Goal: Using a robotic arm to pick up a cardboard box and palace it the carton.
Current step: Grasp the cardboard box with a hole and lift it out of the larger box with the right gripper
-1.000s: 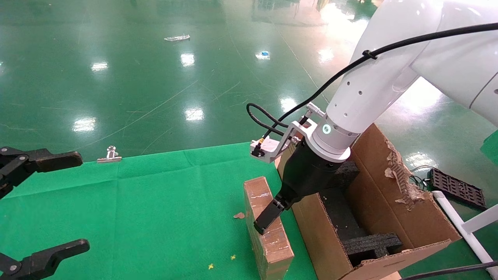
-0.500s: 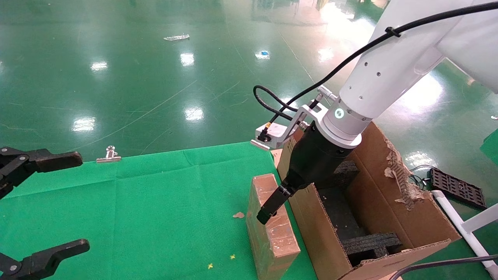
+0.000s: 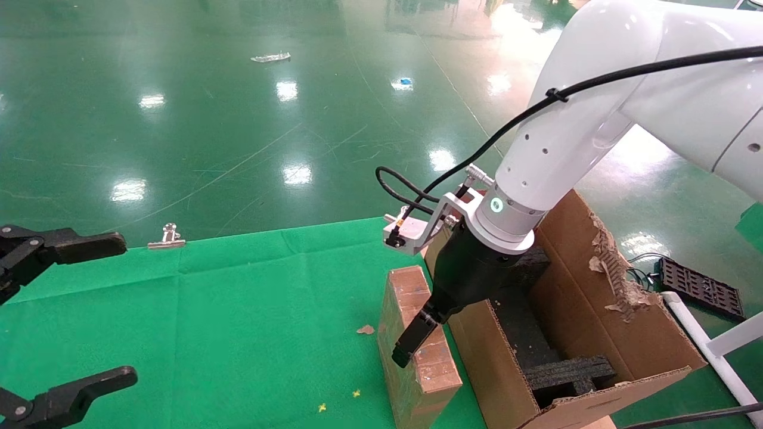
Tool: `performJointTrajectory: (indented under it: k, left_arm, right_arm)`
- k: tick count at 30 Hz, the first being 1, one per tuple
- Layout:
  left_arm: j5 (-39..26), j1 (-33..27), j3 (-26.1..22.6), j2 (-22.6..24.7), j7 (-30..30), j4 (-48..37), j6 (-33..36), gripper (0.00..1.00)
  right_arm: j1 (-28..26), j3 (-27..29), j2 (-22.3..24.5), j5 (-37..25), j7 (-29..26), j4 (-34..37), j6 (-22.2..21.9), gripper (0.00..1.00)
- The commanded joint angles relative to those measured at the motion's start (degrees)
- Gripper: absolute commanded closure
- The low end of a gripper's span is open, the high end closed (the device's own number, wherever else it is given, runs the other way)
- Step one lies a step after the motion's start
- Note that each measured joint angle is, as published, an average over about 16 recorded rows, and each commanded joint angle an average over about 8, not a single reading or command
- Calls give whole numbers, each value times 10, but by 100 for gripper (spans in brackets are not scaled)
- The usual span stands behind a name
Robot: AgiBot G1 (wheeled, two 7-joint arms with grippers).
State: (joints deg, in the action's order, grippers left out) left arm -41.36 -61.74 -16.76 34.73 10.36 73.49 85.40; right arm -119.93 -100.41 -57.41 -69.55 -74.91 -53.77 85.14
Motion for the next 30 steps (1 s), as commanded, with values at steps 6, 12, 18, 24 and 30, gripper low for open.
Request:
performJointTrajectory:
  k: [6, 12, 18, 24, 30]
  left_arm:
    - [0, 0, 0, 0, 0, 0, 0, 99]
    - [0, 0, 0, 0, 0, 0, 0, 100]
    - [0, 0, -1, 0, 0, 0, 0, 100]
    - [1, 0, -1, 0, 0, 0, 0, 100]
    - [1, 0, -1, 0, -1, 0, 0, 100]
  right_arm:
    - [1, -4, 3, -6, -6, -10, -3, 100]
    - [0, -5, 11, -9, -8, -23, -4, 100]
    - [-2, -8, 20, -17, -11, -37, -8, 100]
    - [-3, -7, 35, -22, -8, -56, -20, 100]
    - [-20, 23, 84, -4, 35, -77, -57, 100]
